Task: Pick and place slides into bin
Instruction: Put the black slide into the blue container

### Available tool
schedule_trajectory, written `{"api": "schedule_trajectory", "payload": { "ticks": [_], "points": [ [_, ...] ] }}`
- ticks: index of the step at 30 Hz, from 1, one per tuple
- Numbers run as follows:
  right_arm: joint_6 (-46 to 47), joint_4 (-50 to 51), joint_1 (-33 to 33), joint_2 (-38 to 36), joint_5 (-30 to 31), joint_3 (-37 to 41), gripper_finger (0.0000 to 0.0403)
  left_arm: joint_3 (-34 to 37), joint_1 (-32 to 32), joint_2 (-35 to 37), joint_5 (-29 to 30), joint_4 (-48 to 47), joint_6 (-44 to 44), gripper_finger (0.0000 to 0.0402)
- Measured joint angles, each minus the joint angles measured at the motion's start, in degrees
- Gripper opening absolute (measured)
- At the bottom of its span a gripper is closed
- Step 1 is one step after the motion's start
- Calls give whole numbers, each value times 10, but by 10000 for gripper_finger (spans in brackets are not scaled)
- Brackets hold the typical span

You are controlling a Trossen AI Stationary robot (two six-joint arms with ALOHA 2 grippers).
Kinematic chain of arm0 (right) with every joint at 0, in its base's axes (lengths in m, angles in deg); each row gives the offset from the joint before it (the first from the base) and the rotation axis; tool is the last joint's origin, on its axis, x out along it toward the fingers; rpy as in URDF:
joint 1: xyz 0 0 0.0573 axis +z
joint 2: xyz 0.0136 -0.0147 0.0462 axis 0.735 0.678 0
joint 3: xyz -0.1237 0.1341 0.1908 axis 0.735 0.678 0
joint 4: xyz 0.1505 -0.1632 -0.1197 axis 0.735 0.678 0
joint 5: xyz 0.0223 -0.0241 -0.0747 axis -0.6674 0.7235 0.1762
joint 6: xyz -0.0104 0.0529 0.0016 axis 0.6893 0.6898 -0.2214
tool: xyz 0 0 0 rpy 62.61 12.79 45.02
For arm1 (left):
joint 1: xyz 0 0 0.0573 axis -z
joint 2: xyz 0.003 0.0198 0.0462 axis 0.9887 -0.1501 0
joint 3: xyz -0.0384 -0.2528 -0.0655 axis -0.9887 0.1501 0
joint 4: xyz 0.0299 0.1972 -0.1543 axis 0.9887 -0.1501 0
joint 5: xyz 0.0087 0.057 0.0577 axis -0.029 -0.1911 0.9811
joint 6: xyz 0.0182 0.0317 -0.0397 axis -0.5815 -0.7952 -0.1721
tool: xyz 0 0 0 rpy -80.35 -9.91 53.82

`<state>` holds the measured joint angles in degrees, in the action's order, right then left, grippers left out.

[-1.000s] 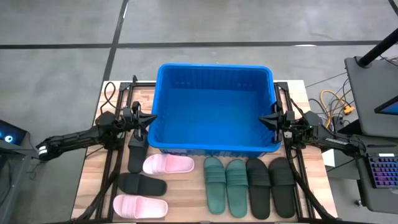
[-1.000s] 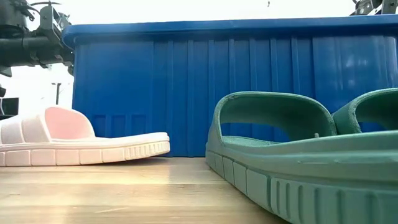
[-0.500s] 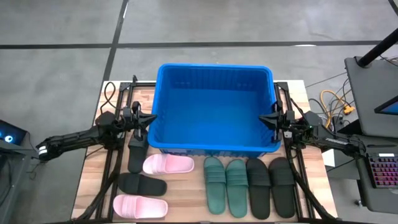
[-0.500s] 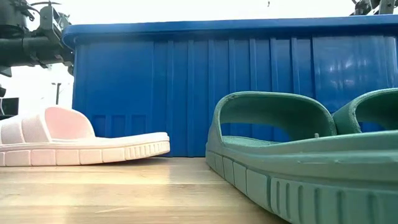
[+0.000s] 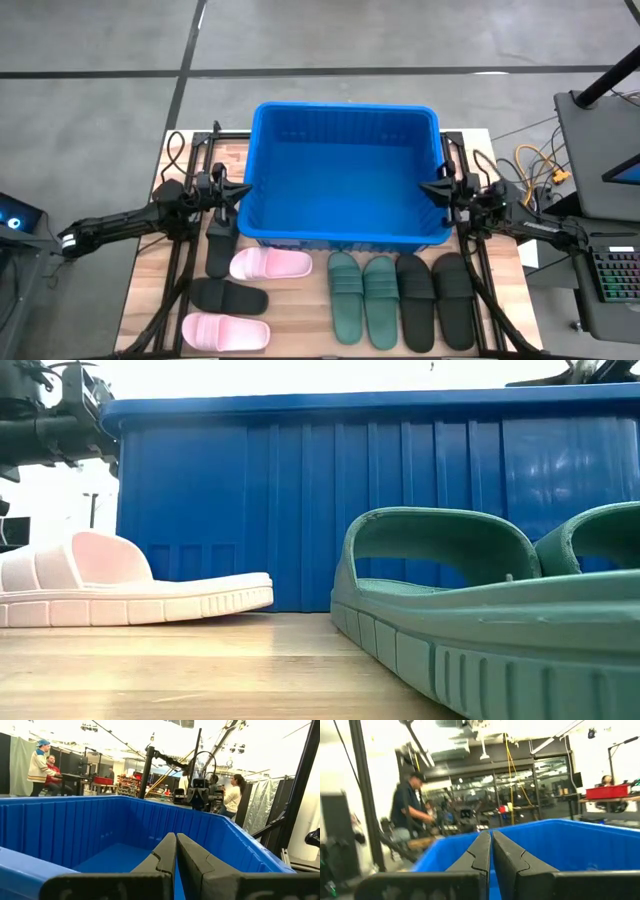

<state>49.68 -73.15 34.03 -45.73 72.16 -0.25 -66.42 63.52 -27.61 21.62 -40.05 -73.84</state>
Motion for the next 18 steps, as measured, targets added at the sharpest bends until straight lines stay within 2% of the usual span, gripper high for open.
{"api": "schedule_trajectory", "payload": {
  "ticks": [4, 7, 9, 11, 13, 15, 18],
  "points": [
    [26, -31, 0, 0, 4, 0, 9, 0, 0, 0, 0, 0, 0, 0],
    [82, -42, 0, 0, 4, 0, 9, 0, 0, -1, 0, 17, 0, 0],
    [138, -42, 0, -1, 4, 0, 9, 0, 0, -1, 1, 42, 0, 0],
    [149, -59, 0, 4, 25, 0, 9, 0, 0, -1, 1, 82, 5, 0],
    [151, -82, 0, 7, 60, 0, 9, -1, 0, -2, 10, 127, 68, 0],
    [176, -122, 0, 14, 80, 0, 9, -2, 0, -4, 54, 175, 149, 0],
    [202, -168, 0, 23, 83, -6, 9, -2, 0, -5, 92, 241, 215, 0]
  ]
}}
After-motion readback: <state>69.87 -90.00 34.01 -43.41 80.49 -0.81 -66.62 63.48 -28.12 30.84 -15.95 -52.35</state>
